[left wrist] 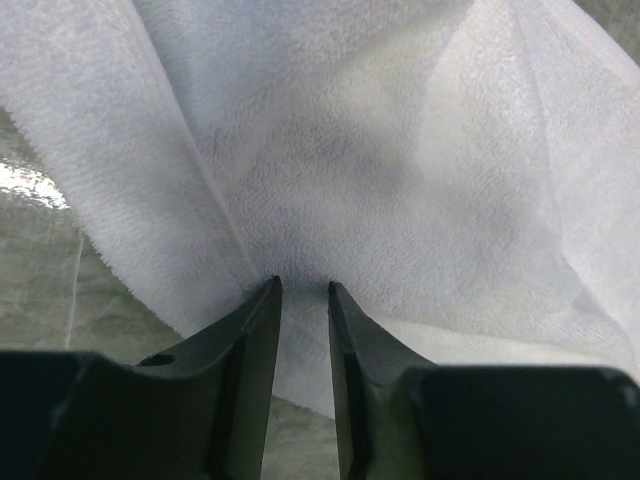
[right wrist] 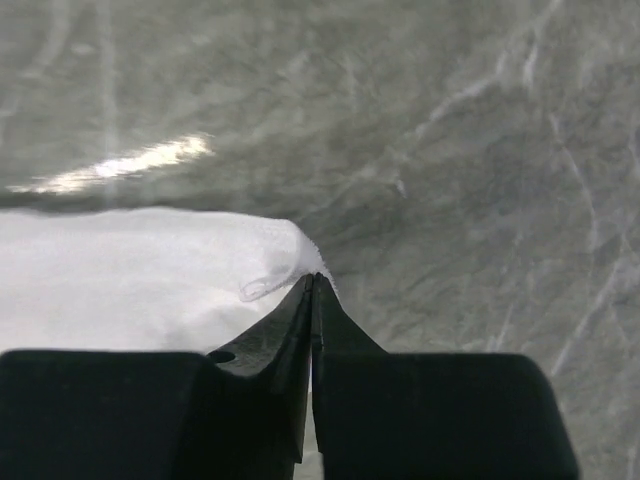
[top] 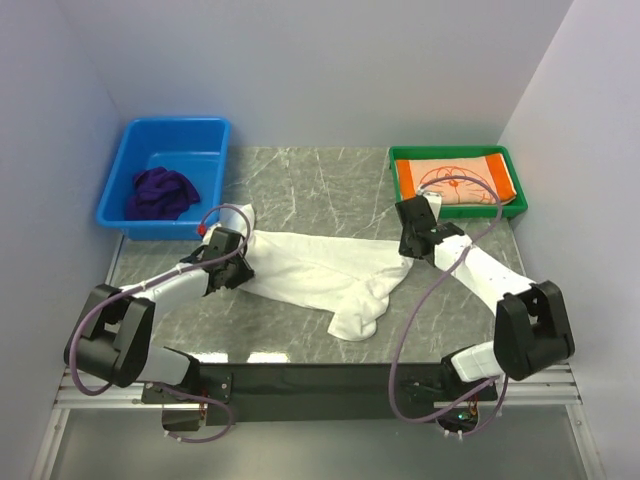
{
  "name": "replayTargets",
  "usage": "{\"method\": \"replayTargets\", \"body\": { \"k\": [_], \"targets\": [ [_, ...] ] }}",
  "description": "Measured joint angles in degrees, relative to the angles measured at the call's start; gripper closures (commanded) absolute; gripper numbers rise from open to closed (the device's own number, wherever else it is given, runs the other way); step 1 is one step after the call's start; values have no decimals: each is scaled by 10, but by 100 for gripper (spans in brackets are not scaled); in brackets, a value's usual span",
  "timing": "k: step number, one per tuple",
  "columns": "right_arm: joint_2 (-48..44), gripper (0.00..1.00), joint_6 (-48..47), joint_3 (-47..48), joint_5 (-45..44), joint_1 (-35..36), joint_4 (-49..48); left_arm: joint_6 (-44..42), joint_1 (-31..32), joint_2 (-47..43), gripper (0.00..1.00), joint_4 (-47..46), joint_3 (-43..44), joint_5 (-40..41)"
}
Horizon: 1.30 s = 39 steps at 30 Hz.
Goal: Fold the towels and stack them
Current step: Flatten out the crumpled towel
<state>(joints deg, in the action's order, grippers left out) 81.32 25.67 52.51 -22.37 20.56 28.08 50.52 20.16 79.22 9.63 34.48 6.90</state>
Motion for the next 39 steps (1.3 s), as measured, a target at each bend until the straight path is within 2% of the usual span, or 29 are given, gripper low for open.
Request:
{"method": "replayTargets", "body": {
  "k": [4,6,14,18,22,24,28,33,35,36,39],
  "targets": [
    [-24,58,-10,0,26,25,-21,-1,-1,-8,63,7,-3,0],
    [-30,47,-18,0,40,43,-26,-2,-2,-13,62,14,-3,0],
    [-28,43,-45,30,116,106,-31,-3,-3,-63,54,66,-5,1],
    [31,43,-43,63,147,123,-46,-4,-3,-99,50,90,-5,6],
    [106,44,-36,64,159,124,-56,-10,-3,-122,43,110,-3,9],
    [134,44,-34,64,161,120,-58,-13,-3,-123,42,113,0,9],
    [170,45,-23,65,175,87,-63,-13,-3,-106,44,108,5,7],
    [174,45,-3,51,180,20,-78,-13,-3,-72,45,97,5,2],
    [162,45,9,33,189,-9,-92,-13,-3,-61,46,92,5,-1],
    [152,49,14,19,191,-22,-99,-13,-3,-53,46,89,5,-5],
    [103,48,41,-44,214,-82,-129,-13,-3,-32,47,78,7,-16]
  ]
}}
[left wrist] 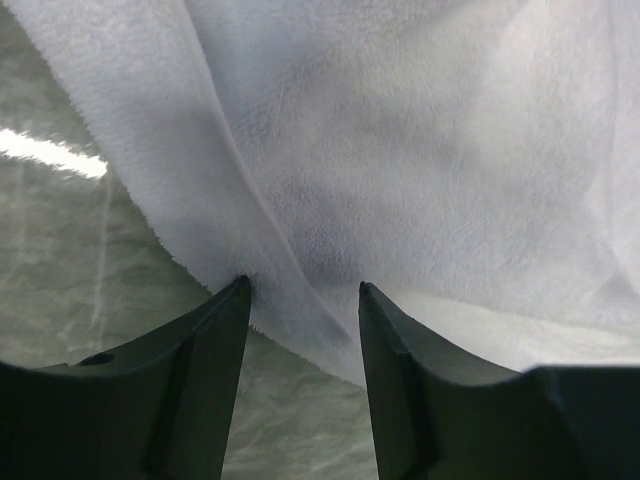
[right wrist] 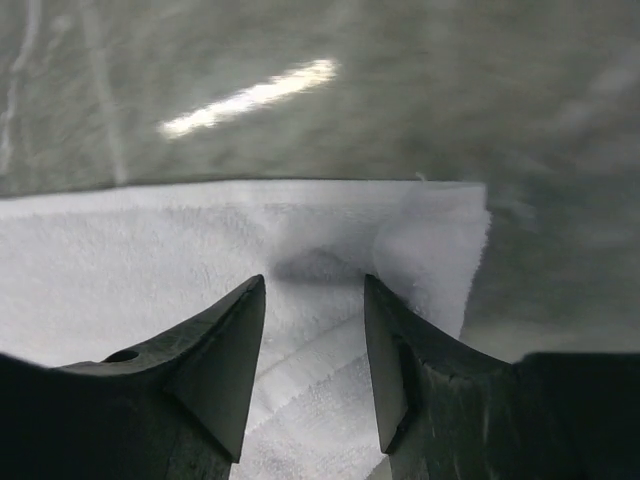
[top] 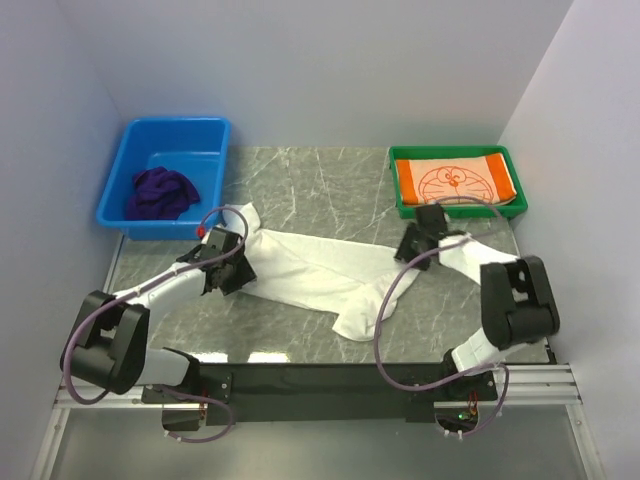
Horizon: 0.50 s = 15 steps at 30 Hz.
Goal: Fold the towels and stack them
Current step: Flatten out the crumpled towel
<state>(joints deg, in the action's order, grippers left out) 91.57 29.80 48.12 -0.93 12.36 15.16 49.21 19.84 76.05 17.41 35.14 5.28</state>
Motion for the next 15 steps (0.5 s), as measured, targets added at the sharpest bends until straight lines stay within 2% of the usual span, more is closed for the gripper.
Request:
{"method": "replayTargets", "body": {
  "k": [4,6,12,15],
  "targets": [
    [-82,47,34,-83,18,-92,-18,0,0,22,47,-18,14,-19],
    [-115,47,38,-100,4,-113,-5,0,2,29,46,-21,20,-25],
    [-181,46,27,-95,-28,-91,12,0,6,38,48,-18,39,-26],
    [-191,46,-3,-75,-22,-52,19,1,6,38,51,-16,40,-20]
  ]
}}
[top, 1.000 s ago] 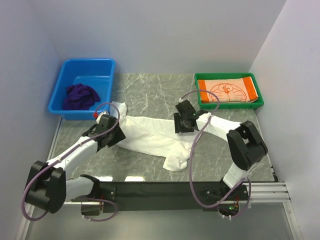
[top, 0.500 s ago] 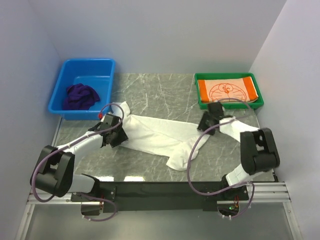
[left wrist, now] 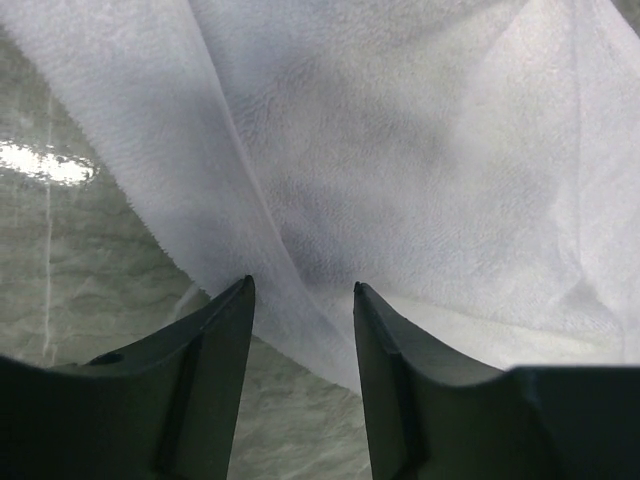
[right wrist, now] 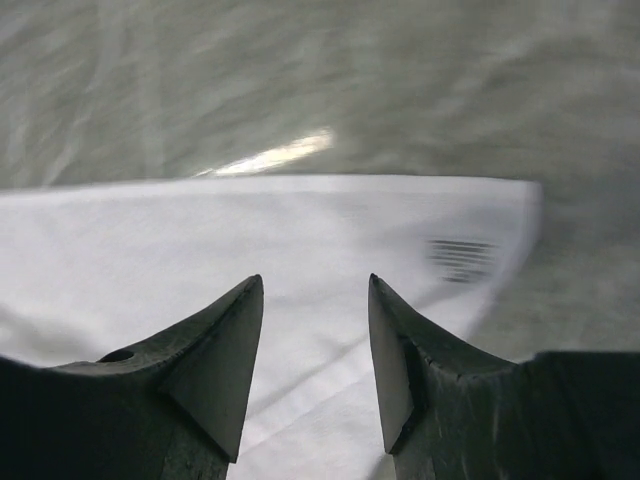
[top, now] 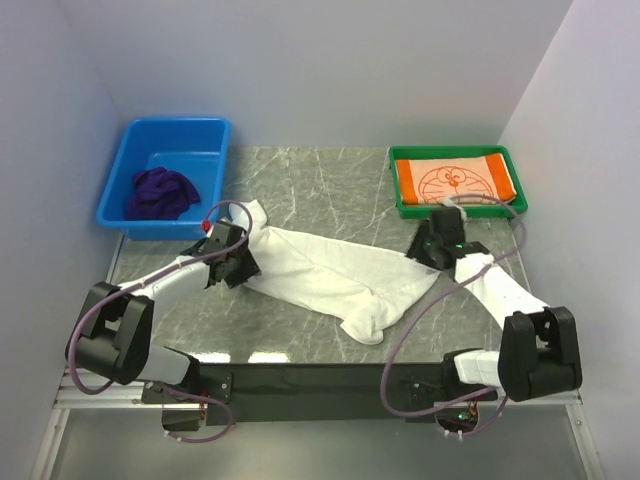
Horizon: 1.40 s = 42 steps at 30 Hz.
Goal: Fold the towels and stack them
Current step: Flatten out the crumpled towel
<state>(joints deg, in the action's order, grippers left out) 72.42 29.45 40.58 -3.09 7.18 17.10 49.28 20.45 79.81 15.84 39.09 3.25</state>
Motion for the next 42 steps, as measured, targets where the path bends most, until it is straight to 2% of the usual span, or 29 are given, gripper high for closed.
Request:
{"method": "replayTargets", "body": {
  "k": [4,8,10,11,13,17,21,30,36,42],
  "targets": [
    [51,49,-70,88,7,126,10,6,0,-13,53,2,-18,7],
    [135,56,-126,183,17,218,-6,15,0,-23,58,-2,-36,15],
    [186,59,-147,224,29,244,-3,16,0,-24,62,-4,-39,17],
    [214,67,-156,246,37,251,-2,17,0,-25,63,-4,-40,19],
    [266,71,-166,284,45,262,1,17,0,-25,71,-2,-41,22],
    [353,72,-174,346,72,279,14,25,0,-33,80,1,-50,24],
    [403,72,-170,383,96,287,22,31,0,-62,87,7,-74,19],
    [460,72,-118,418,130,273,38,41,-3,-81,88,20,-87,11],
    [441,71,-42,369,178,193,4,41,-4,-96,88,44,-89,-2],
    [399,70,1,301,181,107,-22,40,-5,-106,87,64,-92,-17]
  ]
}}
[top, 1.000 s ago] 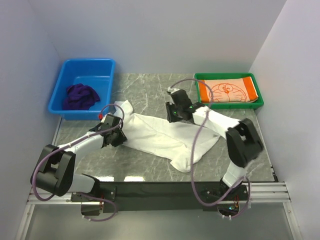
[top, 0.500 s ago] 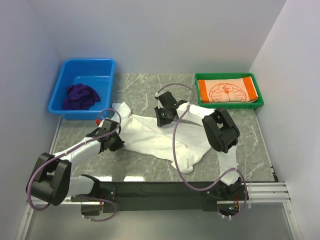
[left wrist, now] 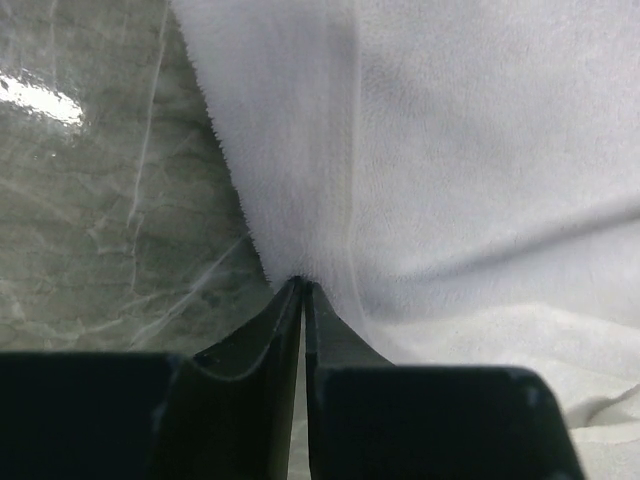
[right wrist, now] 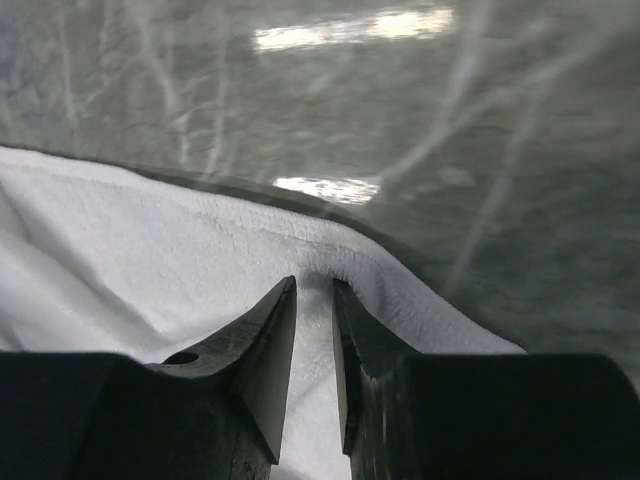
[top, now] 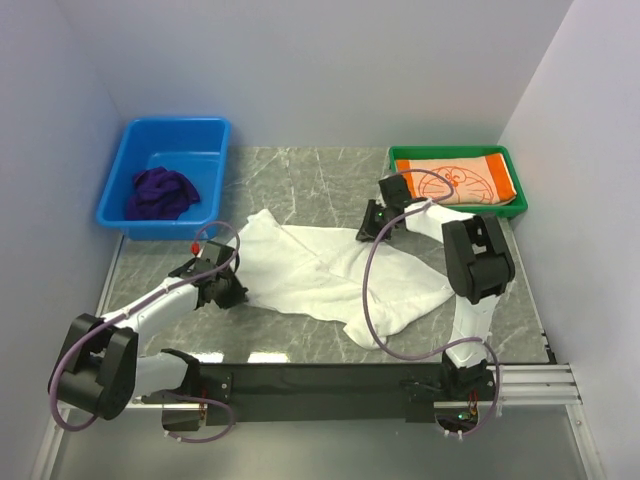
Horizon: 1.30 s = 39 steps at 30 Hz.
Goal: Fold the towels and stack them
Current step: Flatten out the crumpled towel
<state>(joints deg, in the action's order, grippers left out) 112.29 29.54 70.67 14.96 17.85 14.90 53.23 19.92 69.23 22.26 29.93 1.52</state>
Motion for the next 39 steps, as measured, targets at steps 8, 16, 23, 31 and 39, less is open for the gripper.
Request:
{"method": "replayTargets", "body": {
  "k": [8,16,23,31,39],
  "targets": [
    [-52,69,19,-68,-37,-17,-19,-1,-1,-21,85,15,-9,-27],
    [-114,67,38,-143,-65,-34,-28,29,-1,-120,85,59,-38,-69],
    [-158,64,31,-178,-84,-29,-21,50,-1,-203,47,107,-28,-55],
    [-169,64,-27,-109,-105,61,-3,3,-1,-80,37,94,137,-14],
    [-113,64,-37,-46,-90,93,-39,-49,-1,128,45,34,245,18]
  ]
}}
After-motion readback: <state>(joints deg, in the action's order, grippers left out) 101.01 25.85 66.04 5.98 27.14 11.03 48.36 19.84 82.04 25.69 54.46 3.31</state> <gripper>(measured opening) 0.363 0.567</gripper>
